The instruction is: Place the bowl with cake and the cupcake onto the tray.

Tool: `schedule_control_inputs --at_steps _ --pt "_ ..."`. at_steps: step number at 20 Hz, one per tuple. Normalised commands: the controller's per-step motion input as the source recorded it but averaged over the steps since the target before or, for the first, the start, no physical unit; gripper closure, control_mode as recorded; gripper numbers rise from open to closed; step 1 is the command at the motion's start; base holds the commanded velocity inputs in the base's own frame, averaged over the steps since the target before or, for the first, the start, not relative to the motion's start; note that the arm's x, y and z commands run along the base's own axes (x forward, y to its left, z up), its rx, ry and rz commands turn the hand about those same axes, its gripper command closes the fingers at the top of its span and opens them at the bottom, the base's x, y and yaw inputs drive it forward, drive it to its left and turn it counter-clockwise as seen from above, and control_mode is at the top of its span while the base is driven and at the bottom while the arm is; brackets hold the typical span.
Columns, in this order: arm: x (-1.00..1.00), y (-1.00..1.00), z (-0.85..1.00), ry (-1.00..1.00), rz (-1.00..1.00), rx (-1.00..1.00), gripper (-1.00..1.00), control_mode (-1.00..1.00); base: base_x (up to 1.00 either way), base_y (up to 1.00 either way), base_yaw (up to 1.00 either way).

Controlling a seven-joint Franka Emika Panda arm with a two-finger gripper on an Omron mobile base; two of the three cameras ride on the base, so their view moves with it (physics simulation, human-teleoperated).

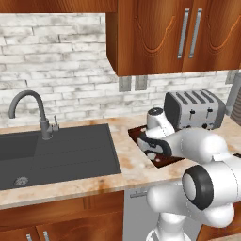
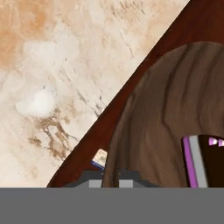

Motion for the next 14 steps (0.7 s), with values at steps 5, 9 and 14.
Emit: schedule_control_inputs --at_steps 5,9,14 --pt "0.00 0.13 -0.05 0.03 0.00 0.00 -1.00 -1.00 0.00 0.00 0.00" --pt "-0.07 0.01 0.00 0.00 0.00 0.01 -1.00 -1.00 0.00 0.00 0.00" --pt "-0.15 0.00 0.11 0.00 0.00 0.00 -1.00 -1.00 0.00 0.00 0.00"
